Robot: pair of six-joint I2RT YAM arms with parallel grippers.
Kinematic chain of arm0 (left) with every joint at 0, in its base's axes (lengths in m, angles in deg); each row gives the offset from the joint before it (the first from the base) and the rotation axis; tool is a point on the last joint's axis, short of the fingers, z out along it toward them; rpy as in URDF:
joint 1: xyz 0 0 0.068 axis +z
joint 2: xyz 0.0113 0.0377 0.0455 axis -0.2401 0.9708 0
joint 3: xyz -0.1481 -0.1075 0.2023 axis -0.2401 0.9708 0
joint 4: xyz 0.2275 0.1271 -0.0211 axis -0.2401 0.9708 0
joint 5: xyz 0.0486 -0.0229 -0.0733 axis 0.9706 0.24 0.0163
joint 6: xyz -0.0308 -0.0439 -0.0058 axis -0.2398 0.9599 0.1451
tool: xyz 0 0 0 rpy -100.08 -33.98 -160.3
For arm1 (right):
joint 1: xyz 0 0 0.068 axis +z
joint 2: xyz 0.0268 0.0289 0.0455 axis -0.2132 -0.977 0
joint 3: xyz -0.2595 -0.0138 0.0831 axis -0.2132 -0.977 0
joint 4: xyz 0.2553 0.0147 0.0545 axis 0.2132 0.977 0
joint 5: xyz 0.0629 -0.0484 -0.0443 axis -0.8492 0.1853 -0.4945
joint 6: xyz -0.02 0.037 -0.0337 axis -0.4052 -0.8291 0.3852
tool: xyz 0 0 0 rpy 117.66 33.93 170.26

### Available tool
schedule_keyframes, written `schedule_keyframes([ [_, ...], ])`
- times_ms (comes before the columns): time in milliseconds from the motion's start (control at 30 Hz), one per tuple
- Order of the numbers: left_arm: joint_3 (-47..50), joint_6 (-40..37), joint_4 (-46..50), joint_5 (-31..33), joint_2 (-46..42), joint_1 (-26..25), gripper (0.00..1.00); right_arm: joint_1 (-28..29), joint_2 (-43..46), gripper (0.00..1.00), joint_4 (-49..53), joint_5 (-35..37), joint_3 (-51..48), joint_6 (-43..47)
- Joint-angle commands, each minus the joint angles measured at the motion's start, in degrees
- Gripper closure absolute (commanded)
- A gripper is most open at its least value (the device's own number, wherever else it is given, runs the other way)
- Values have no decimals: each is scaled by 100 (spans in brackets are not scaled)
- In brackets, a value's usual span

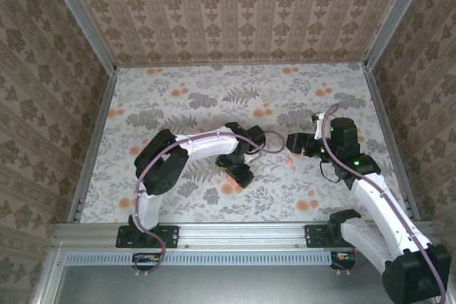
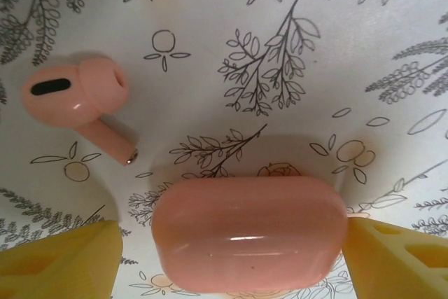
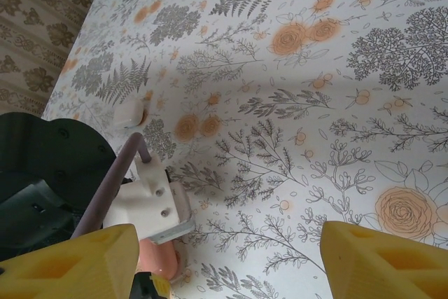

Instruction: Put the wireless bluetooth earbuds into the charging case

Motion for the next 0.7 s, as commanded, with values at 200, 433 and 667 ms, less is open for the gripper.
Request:
schedule_keyframes([
  [200,206,123,-83,-133,170,-19,23,-18,138,30,116,-99,-16,-110],
  [433,333,150,-168,-142,66,-16,34,-18,151,30,148,-99,-8,-106],
  [667,538,0,-328,-20,-365,-10,45,-35,103,30,161,-138,0,-117],
])
